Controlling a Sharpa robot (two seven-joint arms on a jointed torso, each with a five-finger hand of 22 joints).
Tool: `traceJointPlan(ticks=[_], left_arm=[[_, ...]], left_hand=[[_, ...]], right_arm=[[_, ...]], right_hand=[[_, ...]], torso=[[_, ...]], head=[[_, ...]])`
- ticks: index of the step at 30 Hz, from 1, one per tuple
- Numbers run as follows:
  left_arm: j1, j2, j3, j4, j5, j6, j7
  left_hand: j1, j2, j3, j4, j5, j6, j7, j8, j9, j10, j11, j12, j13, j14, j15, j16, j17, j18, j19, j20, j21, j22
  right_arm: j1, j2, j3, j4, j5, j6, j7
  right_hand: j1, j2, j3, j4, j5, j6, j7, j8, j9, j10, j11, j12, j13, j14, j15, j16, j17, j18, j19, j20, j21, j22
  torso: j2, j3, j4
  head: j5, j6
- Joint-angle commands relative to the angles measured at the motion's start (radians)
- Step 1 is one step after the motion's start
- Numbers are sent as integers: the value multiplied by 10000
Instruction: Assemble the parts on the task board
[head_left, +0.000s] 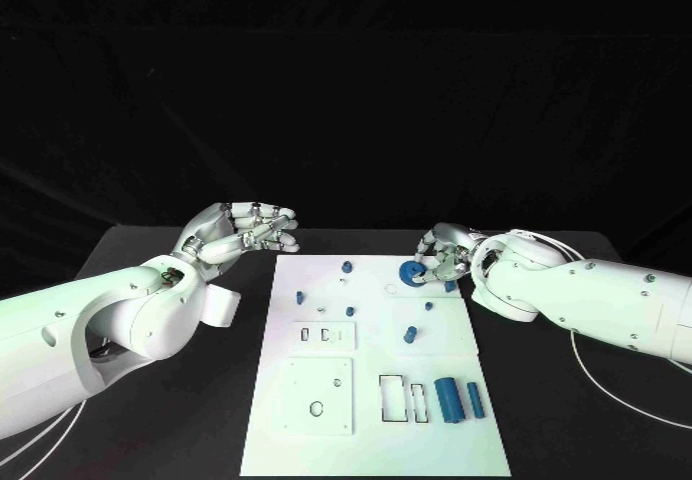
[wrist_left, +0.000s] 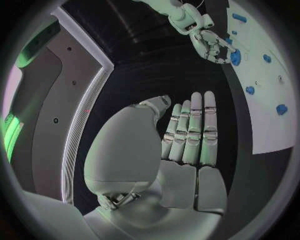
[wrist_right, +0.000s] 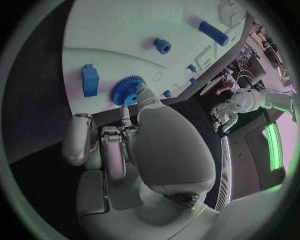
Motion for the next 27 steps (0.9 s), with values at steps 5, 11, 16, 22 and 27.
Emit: traceJointPlan(ticks=[5,11,16,22,27], left_arm=[[11,6,9,29,-7,187,47],[11,-8,9,34,-7,191,45],[11,0,9,21,-9,192,46],[10,38,9,-19,-10,207,45],[9,54,8,-40,-10,212,49]], left_hand=[[58,-29,15,-32,-30,-85,8,-50,11,-23,54,-48,16,-83,-1,-37,11,97,-83,2,38,9],[58,-29,15,-32,-30,-85,8,-50,11,-23,54,-48,16,-83,-1,-37,11,97,-83,2,38,9],[33,-32,38,-61,-34,-89,9,-56,19,-28,57,-48,18,-91,2,-48,39,96,-101,5,54,15],[33,-32,38,-61,-34,-89,9,-56,19,-28,57,-48,18,-91,2,-48,39,96,-101,5,54,15],[33,-32,38,-61,-34,-89,9,-56,19,-28,57,-48,18,-91,2,-48,39,96,-101,5,54,15]], right_arm=[[-77,90,-9,-28,-393,236,-83],[-118,125,-12,-76,-456,227,-105],[-133,143,-13,-105,-508,239,-136],[-157,157,-15,-85,-872,10,-70],[-172,138,-16,-12,-1146,-398,95]], right_hand=[[83,-17,51,-2,11,64,-10,65,-7,189,-20,55,1462,1051,44,46,2598,-101,75,22,60,17],[102,-20,70,-5,11,72,-11,69,-11,200,-22,66,1477,1055,43,50,2616,-102,77,21,66,26],[110,-9,92,0,12,84,-12,75,-14,209,-22,75,1489,1057,42,52,2625,-105,83,20,77,42],[811,66,1633,-43,55,545,-54,-133,-332,289,-72,151,1618,1059,-10,53,2633,-117,81,-28,151,187],[938,-87,2657,-193,45,1112,-172,-157,-399,466,-183,310,1834,1059,-93,53,2633,-134,111,-96,232,321]], torso=[[1,-4,15],[5,-9,9],[10,-4,4],[10,-11,5],[-2,-5,7]], head=[[4,-22],[13,-38],[21,-44],[-1,-59],[-6,-58]])
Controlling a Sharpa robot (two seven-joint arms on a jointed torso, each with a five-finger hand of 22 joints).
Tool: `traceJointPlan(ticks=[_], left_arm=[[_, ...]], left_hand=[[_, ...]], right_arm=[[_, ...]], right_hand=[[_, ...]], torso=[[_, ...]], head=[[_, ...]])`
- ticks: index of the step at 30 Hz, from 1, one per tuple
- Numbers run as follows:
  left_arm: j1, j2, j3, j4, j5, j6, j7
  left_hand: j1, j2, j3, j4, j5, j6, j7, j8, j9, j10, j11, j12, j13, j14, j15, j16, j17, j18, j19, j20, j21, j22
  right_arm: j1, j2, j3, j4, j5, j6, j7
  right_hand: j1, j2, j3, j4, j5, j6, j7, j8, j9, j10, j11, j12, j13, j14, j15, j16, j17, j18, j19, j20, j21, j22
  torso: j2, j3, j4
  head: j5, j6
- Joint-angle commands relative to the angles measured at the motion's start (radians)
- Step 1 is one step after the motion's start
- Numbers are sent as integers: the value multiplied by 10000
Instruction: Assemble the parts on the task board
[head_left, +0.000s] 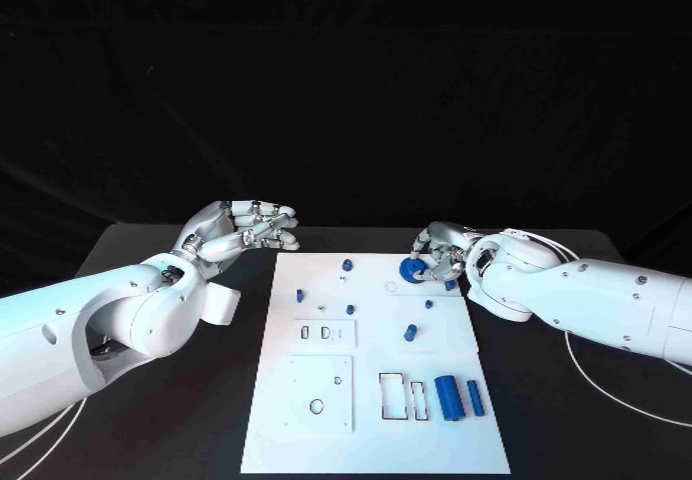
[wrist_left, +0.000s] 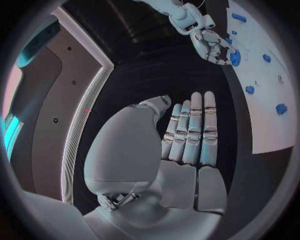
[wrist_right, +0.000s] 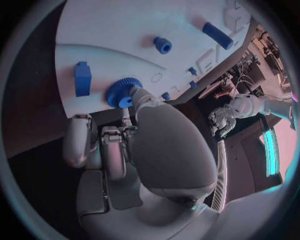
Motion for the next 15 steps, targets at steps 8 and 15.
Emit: traceJointPlan(ticks=[8,15], left_arm=[[12,41,7,-18,-11,193,64],[10,66,7,-48,-11,205,66]], left_hand=[[22,-27,21,-42,-33,-91,9,-58,12,-31,58,-48,9,-95,4,-54,20,96,-72,-30,63,17],[22,-27,21,-42,-33,-91,9,-58,12,-31,58,-48,9,-95,4,-54,20,96,-72,-30,63,17]], right_arm=[[-80,-144,-44,494,-1180,-1410,313],[46,-165,-29,1061,-1905,-1956,118]], right_hand=[[-602,-307,1270,-264,-21,1035,-397,110,175,713,-223,287,2183,1059,-242,54,2635,-177,100,-195,192,271],[-795,-389,1389,-311,-31,1097,-431,113,215,732,-253,302,2205,1059,-269,54,2635,-187,124,-219,222,324]], torso=[[-15,7,-7],[-28,4,-5]], head=[[5,56],[1,127]])
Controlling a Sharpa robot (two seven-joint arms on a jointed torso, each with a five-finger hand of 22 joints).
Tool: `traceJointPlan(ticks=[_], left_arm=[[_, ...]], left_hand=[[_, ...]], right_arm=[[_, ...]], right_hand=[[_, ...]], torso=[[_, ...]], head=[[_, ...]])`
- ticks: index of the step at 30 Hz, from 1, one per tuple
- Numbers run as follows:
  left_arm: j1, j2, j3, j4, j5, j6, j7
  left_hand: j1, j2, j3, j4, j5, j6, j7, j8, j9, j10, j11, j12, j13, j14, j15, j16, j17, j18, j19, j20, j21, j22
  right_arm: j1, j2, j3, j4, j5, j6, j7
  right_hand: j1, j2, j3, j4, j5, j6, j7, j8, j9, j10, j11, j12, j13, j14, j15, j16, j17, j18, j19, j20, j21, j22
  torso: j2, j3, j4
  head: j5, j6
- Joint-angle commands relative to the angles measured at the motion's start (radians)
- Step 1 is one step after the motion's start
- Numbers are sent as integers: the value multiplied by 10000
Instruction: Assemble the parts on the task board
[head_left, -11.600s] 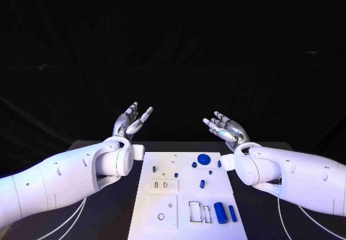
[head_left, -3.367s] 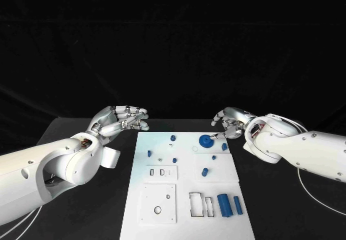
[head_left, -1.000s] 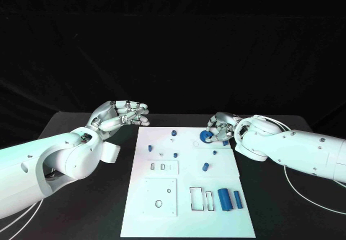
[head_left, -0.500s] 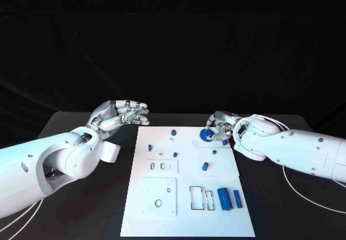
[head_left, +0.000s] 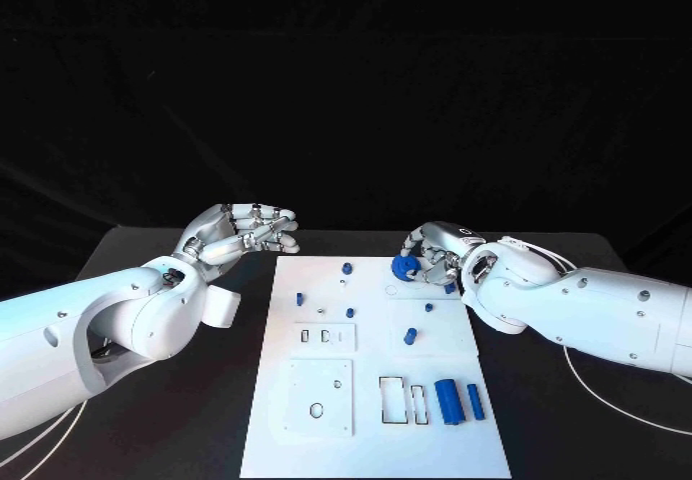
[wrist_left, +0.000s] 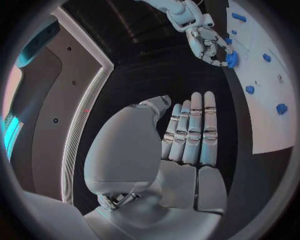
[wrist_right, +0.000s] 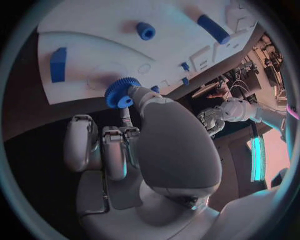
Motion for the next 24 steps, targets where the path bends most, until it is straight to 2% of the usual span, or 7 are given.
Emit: traceJointPlan(ticks=[1,7,11,16,24], left_arm=[[9,37,7,1,-11,189,67],[8,73,7,-20,-11,206,64],[7,97,6,-25,-11,228,55],[7,116,6,-28,-11,239,46],[7,128,6,-11,-11,245,38]], left_hand=[[22,-27,22,-42,-33,-91,9,-58,14,-31,58,-49,11,-95,4,-54,8,96,-72,-29,63,17],[22,-27,22,-42,-33,-91,9,-58,14,-31,58,-49,11,-95,4,-54,8,96,-72,-29,63,17],[22,-27,22,-42,-33,-91,9,-58,14,-31,58,-49,11,-95,4,-54,8,96,-72,-29,63,17],[22,-27,22,-42,-33,-91,9,-58,14,-31,58,-49,11,-95,4,-54,8,96,-72,-29,63,17],[11,-22,37,-58,-33,-95,8,-63,18,-36,58,-49,11,-101,5,-61,23,96,-82,-28,72,20]], right_arm=[[73,21,12,283,-949,-703,-61],[145,316,16,754,-1474,-697,-264],[150,691,12,853,-1737,-593,-404],[74,1252,-9,621,-1871,-486,-486],[-153,1938,-43,109,-1922,-321,-490]], right_hand=[[-147,1,64,-16,-32,1033,-370,63,206,742,-63,62,2206,1042,-104,55,2627,-188,-3,-91,59,31],[-244,-50,112,-36,-35,1035,-374,47,218,721,-69,39,2177,1042,-112,55,2627,-190,1,-101,63,45],[-283,-66,132,-39,-35,1024,-371,34,221,714,-69,31,2168,1042,-114,55,2627,-193,5,-104,69,56],[-349,-86,164,-42,-36,1007,-367,13,224,699,-65,14,2147,1042,-113,55,2627,-186,-11,-106,43,29],[-437,-121,201,-50,-39,974,-357,-21,229,684,-58,-2,2129,1042,-108,55,2627,-179,-30,-106,13,1]], torso=[[-7,-4,2],[0,-1,12],[18,-4,36],[18,-15,37],[39,-5,38]], head=[[-1,36],[12,44],[13,40],[27,39],[48,18]])
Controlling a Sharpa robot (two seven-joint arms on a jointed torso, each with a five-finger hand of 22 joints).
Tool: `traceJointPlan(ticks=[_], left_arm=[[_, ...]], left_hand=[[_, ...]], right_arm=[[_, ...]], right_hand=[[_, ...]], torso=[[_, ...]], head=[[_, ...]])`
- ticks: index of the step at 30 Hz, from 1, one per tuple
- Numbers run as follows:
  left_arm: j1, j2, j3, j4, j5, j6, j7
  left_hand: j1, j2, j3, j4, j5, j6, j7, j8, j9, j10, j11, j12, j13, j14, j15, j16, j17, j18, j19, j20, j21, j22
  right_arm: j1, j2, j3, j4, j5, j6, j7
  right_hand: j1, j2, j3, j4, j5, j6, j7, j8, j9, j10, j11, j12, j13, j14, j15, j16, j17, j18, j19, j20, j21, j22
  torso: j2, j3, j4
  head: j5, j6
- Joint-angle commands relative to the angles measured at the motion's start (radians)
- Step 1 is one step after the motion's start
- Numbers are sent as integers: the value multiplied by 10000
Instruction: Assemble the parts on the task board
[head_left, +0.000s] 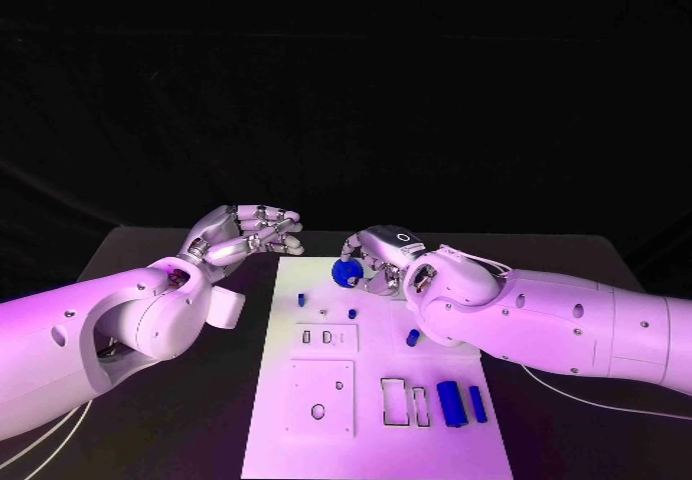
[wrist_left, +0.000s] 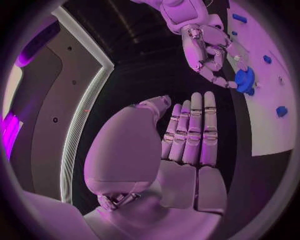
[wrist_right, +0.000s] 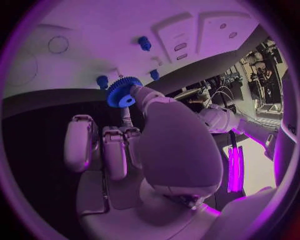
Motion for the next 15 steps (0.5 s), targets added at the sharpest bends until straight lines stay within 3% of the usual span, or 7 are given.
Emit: traceJointPlan(ticks=[1,10,15], left_arm=[[9,20,8,35,-11,192,49],[10,-9,8,54,-11,183,44],[10,-16,8,64,-11,181,36]], left_hand=[[11,-22,8,-29,-33,-95,8,-63,9,-36,58,-49,12,-65,-31,-61,8,95,-45,10,34,9],[11,-22,8,-29,-33,-95,8,-63,9,-36,58,-49,12,-65,-31,-61,8,95,-45,10,34,9],[11,-22,8,-29,-33,-95,8,-63,9,-36,58,-49,12,-65,-31,-61,8,95,-45,10,34,9]], right_arm=[[-84,186,-7,-189,-339,189,-135],[-209,460,-14,-495,-353,391,-174],[-247,574,-19,-648,-375,534,-231]], right_hand=[[-94,13,52,-8,-4,836,-321,-17,226,685,-59,-2,2122,1040,-38,55,2630,-181,-25,-35,13,-4],[-154,-15,71,-15,-7,811,-311,-42,228,684,-52,-4,2122,1040,-33,55,2630,-178,-34,-33,-2,-18],[-212,-38,82,-17,-11,800,-304,-56,233,677,-45,-11,2113,1040,-27,55,2630,-174,-44,-30,-19,-34]], torso=[[14,4,5],[11,16,-29],[3,22,-27]], head=[[11,-24],[73,-92],[43,-127]])
